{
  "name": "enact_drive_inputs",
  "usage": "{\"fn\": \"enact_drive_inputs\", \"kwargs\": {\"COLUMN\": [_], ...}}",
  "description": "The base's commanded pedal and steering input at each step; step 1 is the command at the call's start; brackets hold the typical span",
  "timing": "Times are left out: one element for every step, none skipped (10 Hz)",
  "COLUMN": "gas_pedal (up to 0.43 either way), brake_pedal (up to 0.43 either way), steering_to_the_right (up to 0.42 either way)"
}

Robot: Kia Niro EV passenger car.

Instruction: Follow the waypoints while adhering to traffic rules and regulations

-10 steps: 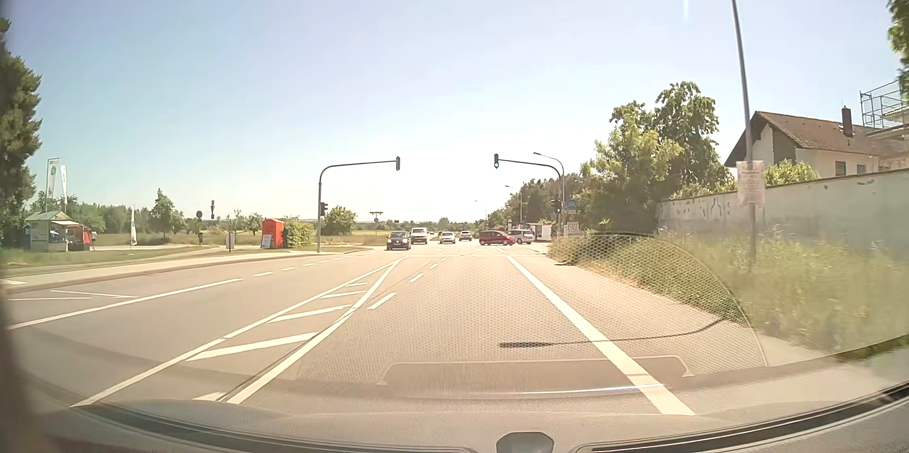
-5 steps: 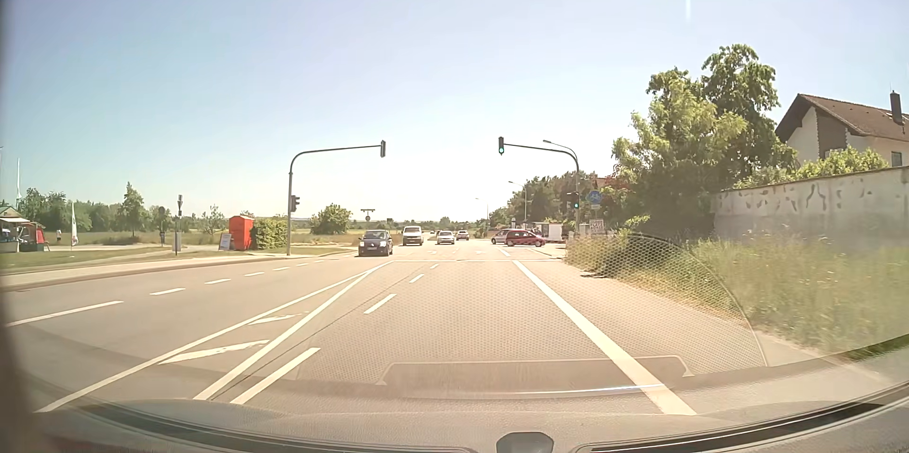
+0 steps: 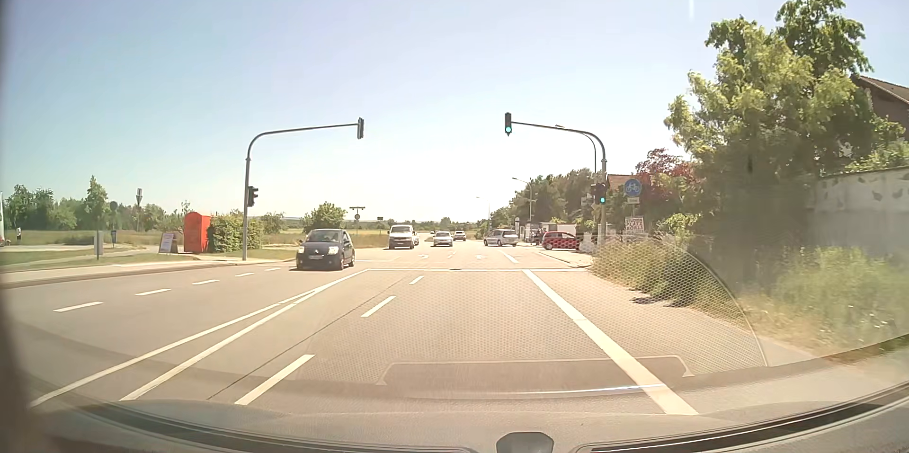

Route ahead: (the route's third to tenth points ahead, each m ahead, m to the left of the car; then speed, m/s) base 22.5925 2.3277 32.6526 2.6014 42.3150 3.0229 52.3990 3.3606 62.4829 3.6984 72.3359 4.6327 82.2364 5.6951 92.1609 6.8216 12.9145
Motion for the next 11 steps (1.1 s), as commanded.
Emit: {"fn": "enact_drive_inputs", "kwargs": {"gas_pedal": [0.020,0.020,0.020,0.020,0.020,0.020,0.020,0.020,0.020,0.020,0.020], "brake_pedal": [0.030,0.030,0.030,0.030,0.030,0.030,0.030,0.030,0.030,0.030,0.030], "steering_to_the_right": [0.001,0.001,0.001,0.001,0.001,0.001,0.001,0.001,0.001,0.001,0.001]}}
